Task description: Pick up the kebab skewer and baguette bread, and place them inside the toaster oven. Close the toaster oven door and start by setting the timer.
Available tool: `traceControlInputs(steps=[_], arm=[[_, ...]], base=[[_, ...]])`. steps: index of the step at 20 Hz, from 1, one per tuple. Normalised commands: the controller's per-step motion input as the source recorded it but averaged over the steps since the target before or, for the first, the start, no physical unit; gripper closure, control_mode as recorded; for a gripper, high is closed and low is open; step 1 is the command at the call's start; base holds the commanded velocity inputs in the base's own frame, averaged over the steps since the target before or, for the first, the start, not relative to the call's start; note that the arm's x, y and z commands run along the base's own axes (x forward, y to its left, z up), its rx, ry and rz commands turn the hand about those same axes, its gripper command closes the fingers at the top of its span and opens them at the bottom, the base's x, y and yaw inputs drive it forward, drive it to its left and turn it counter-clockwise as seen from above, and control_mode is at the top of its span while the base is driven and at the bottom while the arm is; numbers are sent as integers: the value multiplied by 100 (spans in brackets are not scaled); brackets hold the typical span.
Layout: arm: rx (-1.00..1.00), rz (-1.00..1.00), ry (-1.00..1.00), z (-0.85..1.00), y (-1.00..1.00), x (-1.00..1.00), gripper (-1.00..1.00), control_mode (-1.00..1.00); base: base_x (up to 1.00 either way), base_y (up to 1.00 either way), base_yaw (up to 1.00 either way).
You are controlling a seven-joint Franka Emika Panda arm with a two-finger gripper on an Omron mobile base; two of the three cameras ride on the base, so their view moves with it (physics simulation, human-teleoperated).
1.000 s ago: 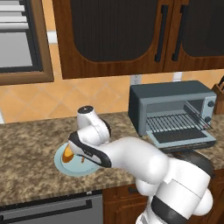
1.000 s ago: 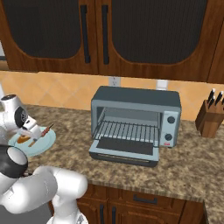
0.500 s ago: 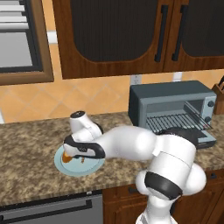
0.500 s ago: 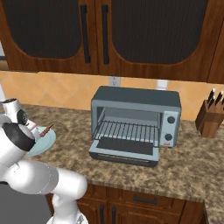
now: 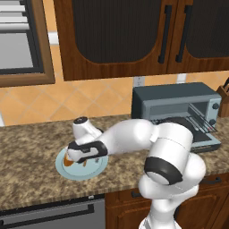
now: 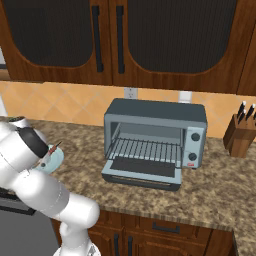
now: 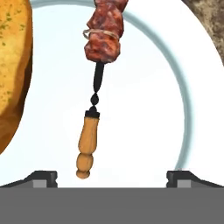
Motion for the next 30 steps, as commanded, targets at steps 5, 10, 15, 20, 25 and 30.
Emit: traceControlInputs(steps=[5,10,15,20,25,30], arm=[[0,4,1,-13,9,33,-100,-100],[0,0,5,-15,20,22,-100,-100],[0,0,6,-22,14,5,-100,-100],[0,0,4,-23,-4,-3,100,-100],[0,0,0,-39,-47,-34,100,-100],[1,0,0,-6,-94,-71,100,-100]], base=[[0,0,0],[0,0,0],[0,0,0],[0,0,0],[0,0,0],[0,0,0]])
